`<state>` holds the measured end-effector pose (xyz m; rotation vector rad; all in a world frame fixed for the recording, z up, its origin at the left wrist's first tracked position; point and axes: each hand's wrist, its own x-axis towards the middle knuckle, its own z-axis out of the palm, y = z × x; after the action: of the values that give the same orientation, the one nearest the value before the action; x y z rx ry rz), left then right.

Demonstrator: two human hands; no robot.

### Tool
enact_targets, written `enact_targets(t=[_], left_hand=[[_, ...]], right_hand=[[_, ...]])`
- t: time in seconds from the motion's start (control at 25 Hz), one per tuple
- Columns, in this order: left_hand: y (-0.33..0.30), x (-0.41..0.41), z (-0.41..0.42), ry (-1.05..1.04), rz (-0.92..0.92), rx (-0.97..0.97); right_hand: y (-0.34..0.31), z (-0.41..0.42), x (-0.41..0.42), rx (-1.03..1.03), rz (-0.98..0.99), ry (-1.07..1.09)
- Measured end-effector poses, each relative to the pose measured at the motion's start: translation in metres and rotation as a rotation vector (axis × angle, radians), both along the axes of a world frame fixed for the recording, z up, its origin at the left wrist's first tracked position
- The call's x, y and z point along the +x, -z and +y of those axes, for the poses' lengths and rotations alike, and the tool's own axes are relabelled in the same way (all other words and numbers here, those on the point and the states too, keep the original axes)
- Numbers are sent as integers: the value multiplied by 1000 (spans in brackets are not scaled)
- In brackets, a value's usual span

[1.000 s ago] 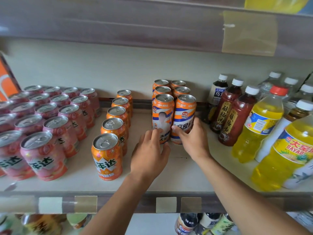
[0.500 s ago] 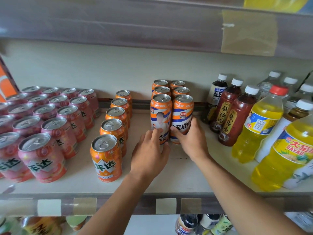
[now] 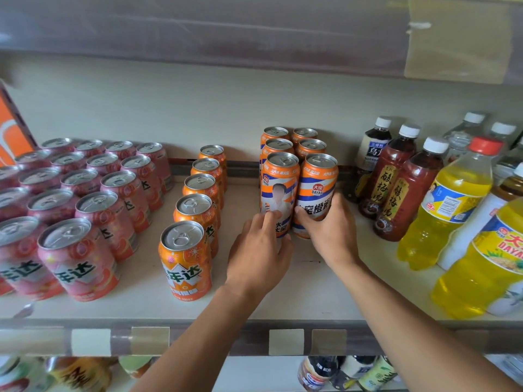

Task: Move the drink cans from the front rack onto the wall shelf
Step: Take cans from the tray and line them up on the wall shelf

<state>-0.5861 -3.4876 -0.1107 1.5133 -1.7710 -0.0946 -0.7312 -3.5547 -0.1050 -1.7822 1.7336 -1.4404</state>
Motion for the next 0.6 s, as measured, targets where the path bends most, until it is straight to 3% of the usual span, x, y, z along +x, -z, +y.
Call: enact_targets(t=[0.6], left_hand=[[-9, -2, 7, 11, -29, 19]], right_hand=[[-11, 12, -10, 136, 68, -88]])
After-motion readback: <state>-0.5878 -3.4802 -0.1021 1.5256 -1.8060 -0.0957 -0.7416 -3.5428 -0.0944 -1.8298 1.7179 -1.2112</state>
